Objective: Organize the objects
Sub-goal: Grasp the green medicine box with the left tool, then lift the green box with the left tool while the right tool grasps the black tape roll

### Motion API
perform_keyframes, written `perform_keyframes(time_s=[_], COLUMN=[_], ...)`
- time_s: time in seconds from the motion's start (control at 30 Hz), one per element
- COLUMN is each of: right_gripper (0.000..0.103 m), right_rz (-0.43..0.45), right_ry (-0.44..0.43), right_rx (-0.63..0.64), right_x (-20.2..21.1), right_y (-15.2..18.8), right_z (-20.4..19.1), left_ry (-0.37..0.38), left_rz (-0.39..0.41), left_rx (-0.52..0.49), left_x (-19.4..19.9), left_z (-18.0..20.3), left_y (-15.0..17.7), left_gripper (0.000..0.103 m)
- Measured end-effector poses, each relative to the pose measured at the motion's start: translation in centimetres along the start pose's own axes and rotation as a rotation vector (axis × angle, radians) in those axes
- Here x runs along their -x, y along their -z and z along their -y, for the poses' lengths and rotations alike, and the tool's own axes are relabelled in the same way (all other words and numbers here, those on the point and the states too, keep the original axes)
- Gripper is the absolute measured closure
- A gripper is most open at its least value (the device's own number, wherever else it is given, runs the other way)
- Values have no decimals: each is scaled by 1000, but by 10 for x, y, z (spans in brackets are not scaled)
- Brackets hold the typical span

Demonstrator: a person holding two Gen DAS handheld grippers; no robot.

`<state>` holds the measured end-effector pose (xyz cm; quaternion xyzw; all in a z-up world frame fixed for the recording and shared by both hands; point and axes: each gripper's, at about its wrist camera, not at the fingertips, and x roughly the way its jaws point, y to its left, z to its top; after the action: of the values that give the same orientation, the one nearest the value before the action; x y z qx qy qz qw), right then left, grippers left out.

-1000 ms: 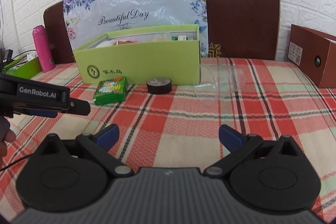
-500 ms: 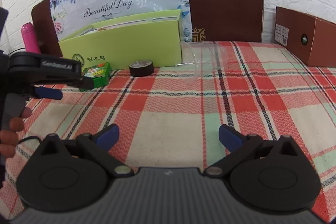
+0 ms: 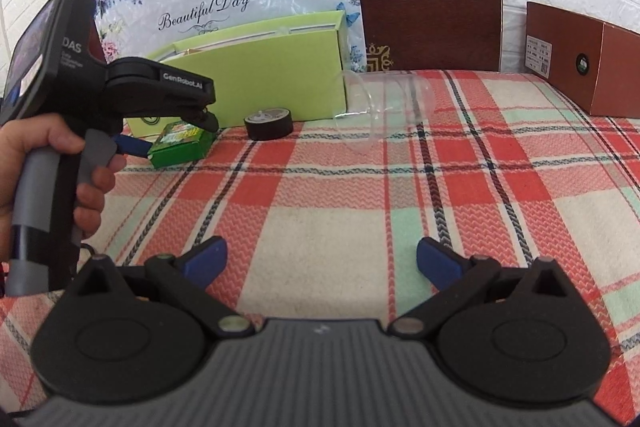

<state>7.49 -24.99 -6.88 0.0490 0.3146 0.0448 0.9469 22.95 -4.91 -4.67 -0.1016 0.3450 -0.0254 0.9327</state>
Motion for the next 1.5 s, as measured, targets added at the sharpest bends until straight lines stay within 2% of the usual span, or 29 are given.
perform_keyframes(time_s=[0.07,0.17,0.23,0.33,0.4,0.5,0.67,0.87,1.03,1.07,1.13,1.17,1.5], right_gripper=[0,1,6,13,24,32,35,35,36,37,50,58,58], right_rz=[-2,-7,-6,-2,-3,-7,18,47,41,36,7,-5,5], right_ry=[-4,-26,-42,-49,-50,-76,-77,-71,-43,-38,-36,-42,-57], right_rx=[8,23,42,74,86,89,151,222,251,246,233,226,196], right_x=[-1,-7,-14,-27,-38,-57,-82,-104,-119,-122,-129,-131,-88], right_y=[-1,-5,-10,-20,-29,-44,-65,-77,-81,-82,-83,-83,-56], right_z=[-2,-6,-12,-20,-24,-27,-34,-45,-52,-52,-52,-51,-47], left_ry=[24,41,44,67,69,79,118,128,143,145,146,147,142], left_rz=[6,-3,-4,-15,-23,-35,-49,-41,-40,-39,-36,-34,-30], left_rx=[-1,3,-3,-19,-33,-36,35,-16,-18,-23,-40,-46,-69], left_x=[4,11,17,26,30,31,31,30,29,29,29,29,32], left_z=[-4,-9,-11,-14,-15,-19,-31,-32,-40,-40,-39,-39,-37], left_y=[3,7,11,16,20,23,24,27,26,26,26,27,29], left_gripper=[39,39,39,39,39,39,39,39,38,38,38,38,38])
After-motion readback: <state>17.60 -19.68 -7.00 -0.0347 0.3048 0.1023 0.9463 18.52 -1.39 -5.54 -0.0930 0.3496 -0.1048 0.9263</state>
